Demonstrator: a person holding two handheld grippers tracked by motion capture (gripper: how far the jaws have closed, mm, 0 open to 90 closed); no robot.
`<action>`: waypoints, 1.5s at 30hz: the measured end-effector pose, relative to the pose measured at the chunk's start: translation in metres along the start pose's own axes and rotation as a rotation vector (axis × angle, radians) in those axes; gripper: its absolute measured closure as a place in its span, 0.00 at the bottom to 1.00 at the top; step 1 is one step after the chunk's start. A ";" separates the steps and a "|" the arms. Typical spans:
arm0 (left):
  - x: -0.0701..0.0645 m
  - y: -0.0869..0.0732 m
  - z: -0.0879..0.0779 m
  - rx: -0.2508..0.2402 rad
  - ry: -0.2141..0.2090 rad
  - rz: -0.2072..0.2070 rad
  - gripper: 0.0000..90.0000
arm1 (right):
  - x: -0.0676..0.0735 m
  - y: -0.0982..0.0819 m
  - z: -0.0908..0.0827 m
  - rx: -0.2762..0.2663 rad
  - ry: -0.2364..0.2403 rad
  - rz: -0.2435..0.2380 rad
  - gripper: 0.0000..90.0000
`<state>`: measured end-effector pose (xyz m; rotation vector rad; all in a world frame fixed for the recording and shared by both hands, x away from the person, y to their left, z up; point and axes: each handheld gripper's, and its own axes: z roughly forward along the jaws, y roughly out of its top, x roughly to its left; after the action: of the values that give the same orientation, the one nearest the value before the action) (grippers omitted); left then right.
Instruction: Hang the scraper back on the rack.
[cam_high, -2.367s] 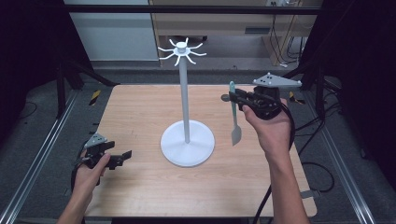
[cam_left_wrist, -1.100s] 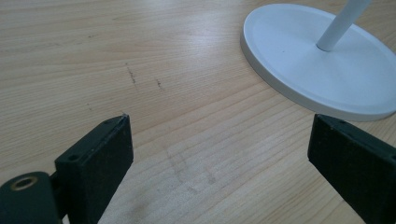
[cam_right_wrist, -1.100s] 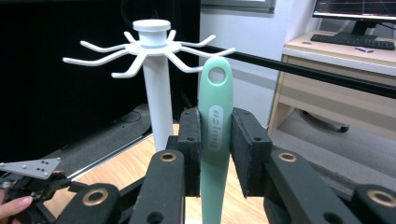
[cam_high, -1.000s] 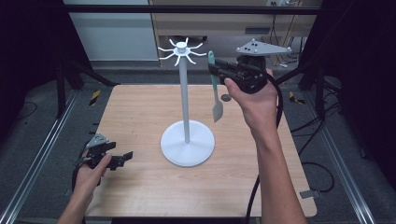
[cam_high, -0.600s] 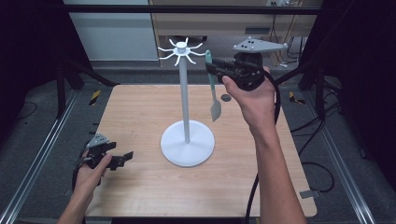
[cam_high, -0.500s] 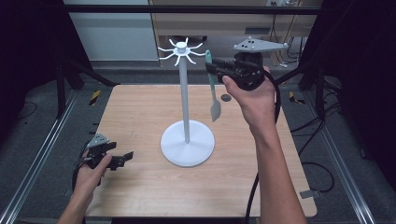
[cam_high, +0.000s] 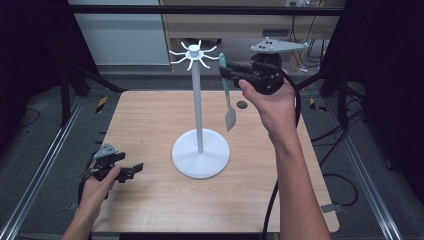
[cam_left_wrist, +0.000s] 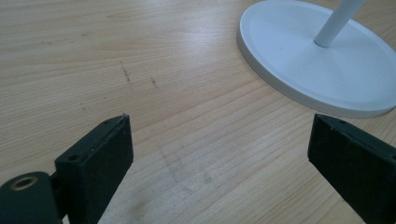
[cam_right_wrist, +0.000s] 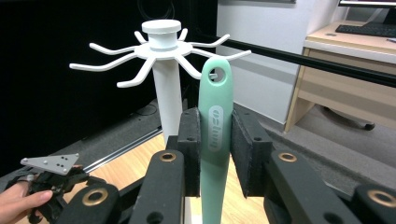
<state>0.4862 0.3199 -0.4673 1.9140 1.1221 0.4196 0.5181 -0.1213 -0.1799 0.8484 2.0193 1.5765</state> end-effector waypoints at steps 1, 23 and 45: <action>0.000 0.000 0.000 0.000 0.000 0.000 0.07 | 0.000 0.000 0.001 0.003 0.001 0.000 0.83; -0.001 0.000 0.000 0.004 -0.001 0.007 0.07 | 0.004 -0.001 0.013 0.018 0.017 -0.009 0.83; -0.001 0.000 0.001 0.009 0.001 0.005 0.07 | 0.007 -0.006 0.011 -0.010 -0.027 -0.021 0.81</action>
<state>0.4863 0.3190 -0.4680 1.9250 1.1217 0.4189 0.5194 -0.1098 -0.1881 0.8372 1.9938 1.5538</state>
